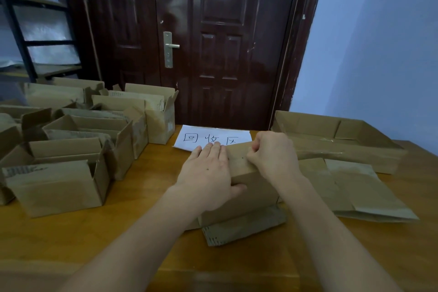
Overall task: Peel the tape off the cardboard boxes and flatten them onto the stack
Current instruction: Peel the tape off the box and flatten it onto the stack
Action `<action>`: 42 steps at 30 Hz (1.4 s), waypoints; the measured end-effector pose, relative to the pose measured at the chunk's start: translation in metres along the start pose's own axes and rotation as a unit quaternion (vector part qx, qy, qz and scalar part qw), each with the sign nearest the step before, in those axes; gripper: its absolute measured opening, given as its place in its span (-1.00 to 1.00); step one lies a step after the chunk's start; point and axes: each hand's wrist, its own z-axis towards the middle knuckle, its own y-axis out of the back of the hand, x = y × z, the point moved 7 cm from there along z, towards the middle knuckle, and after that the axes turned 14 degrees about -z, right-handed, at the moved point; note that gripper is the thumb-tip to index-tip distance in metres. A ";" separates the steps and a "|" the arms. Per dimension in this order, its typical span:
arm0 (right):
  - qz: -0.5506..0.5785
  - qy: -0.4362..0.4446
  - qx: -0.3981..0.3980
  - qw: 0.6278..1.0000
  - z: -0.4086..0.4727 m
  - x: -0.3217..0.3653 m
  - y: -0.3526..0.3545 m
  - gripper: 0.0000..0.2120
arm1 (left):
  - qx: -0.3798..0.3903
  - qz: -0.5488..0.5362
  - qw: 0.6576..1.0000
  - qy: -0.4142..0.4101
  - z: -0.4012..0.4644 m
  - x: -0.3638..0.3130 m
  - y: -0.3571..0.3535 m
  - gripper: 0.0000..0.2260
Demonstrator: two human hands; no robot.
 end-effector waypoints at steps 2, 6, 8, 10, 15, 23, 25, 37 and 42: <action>0.013 0.014 -0.008 1.000 -0.001 -0.004 0.003 -0.91 | -0.009 -0.008 1.000 0.002 -0.001 0.001 0.001 -0.04; 0.101 0.078 -0.002 0.992 -0.017 0.006 0.001 -0.77 | -0.014 -0.008 1.000 0.006 0.000 -0.001 0.001 -0.05; 0.164 0.067 -0.002 0.984 -0.020 0.004 0.002 -0.63 | -0.015 -0.007 1.000 0.007 0.000 -0.002 0.001 -0.05; 0.213 0.025 -0.001 0.977 -0.016 -0.005 0.002 -0.54 | -0.016 -0.007 1.000 0.005 0.000 -0.002 0.001 -0.05; 0.137 -0.015 0.057 0.989 -0.010 -0.016 -0.017 -0.68 | -0.010 -0.003 1.000 0.002 0.000 -0.004 0.001 -0.06; 0.128 -0.058 -0.031 0.990 0.003 -0.029 -0.008 -0.94 | 0.005 -0.002 1.000 0.002 0.001 0.002 0.004 -0.02; 0.127 -0.042 -0.049 0.990 0.004 -0.036 -0.001 -0.93 | 0.015 0.001 1.000 -0.001 0.002 0.003 0.004 -0.02; 0.180 -0.006 -0.011 0.984 -0.008 -0.026 -0.016 -0.63 | 0.070 0.005 0.997 -0.017 0.029 -0.038 0.001 -0.03; 0.133 -0.002 0.040 0.990 -0.004 -0.043 -0.035 -0.73 | 0.063 0.019 0.997 -0.036 0.036 -0.039 -0.010 -0.10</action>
